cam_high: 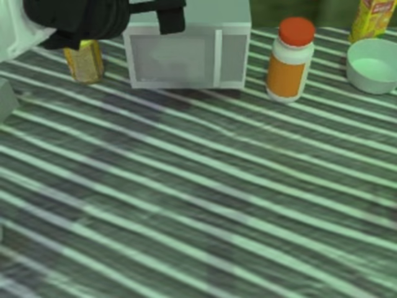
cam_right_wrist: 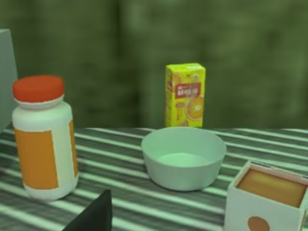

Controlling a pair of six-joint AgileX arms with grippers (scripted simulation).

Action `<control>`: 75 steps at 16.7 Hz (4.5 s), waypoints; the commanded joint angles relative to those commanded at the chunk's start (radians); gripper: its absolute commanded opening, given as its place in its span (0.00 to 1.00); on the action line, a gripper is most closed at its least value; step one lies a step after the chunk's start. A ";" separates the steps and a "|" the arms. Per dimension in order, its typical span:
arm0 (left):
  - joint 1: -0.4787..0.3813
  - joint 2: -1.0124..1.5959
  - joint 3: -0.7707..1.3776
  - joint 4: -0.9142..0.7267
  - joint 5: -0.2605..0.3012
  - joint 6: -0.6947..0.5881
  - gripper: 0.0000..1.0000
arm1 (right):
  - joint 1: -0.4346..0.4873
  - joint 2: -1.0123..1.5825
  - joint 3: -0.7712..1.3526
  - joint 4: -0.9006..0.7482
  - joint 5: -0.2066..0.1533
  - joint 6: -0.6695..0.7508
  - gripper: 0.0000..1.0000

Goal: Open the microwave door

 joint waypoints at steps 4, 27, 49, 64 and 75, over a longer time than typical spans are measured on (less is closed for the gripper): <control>-0.102 0.333 0.289 -0.104 -0.062 -0.087 1.00 | 0.000 0.000 0.000 0.000 0.000 0.000 1.00; -0.112 0.777 0.599 -0.054 -0.062 -0.090 1.00 | 0.000 0.000 0.000 0.000 0.000 0.000 1.00; -0.149 0.749 0.542 -0.061 -0.051 -0.092 0.00 | 0.000 0.000 0.000 0.000 0.000 0.000 1.00; -0.145 0.675 0.425 0.008 -0.083 -0.120 0.00 | 0.000 0.000 0.000 0.000 0.000 0.000 1.00; -0.145 0.675 0.425 0.008 -0.083 -0.120 0.00 | 0.000 0.000 0.000 0.000 0.000 0.000 1.00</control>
